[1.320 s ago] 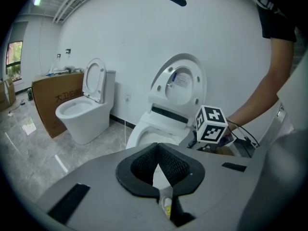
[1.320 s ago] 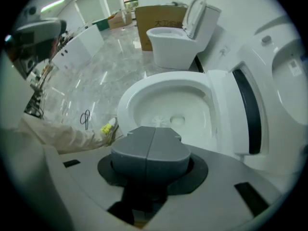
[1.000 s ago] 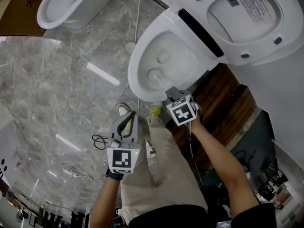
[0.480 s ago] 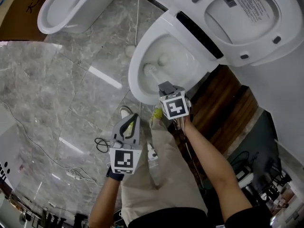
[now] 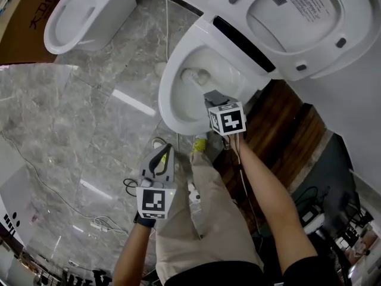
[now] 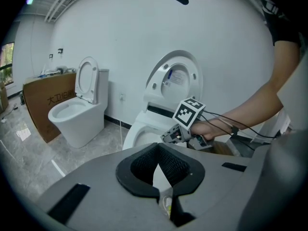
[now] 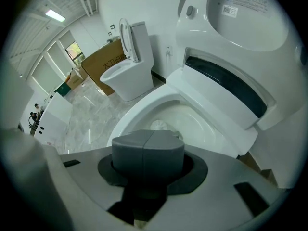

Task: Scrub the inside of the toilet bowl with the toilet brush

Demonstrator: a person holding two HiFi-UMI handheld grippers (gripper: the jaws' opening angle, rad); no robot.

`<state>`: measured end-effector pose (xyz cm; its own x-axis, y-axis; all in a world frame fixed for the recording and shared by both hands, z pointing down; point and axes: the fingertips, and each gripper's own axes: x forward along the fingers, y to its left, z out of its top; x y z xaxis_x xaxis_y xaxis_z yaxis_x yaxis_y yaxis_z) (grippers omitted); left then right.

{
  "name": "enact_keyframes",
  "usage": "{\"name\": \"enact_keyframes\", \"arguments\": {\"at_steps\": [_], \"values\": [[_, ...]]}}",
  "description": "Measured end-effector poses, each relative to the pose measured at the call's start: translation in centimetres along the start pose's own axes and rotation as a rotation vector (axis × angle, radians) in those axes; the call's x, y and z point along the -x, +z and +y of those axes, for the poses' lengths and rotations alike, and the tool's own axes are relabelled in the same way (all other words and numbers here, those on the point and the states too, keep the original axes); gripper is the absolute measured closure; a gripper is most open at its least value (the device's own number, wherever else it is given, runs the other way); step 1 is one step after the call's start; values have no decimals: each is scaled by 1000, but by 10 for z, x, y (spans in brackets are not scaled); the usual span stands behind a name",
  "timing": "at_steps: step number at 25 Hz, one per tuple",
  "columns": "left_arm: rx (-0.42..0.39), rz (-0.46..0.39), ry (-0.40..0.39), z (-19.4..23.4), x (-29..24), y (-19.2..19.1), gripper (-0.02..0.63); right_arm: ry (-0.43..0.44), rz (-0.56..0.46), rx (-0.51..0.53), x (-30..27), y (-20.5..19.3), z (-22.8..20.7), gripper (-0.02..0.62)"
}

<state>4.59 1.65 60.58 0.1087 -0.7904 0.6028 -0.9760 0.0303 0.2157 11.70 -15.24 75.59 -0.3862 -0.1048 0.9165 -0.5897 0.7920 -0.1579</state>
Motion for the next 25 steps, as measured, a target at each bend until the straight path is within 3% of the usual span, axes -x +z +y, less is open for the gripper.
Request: {"name": "enact_keyframes", "arguments": {"at_steps": [9, 25], "values": [[-41, 11, -27, -10, -20, 8, 588, -62, -41, 20, -12, 21, -38, 440], [-40, 38, -64, -17, -48, 11, 588, -134, -118, -64, 1, 19, -83, 442]]}}
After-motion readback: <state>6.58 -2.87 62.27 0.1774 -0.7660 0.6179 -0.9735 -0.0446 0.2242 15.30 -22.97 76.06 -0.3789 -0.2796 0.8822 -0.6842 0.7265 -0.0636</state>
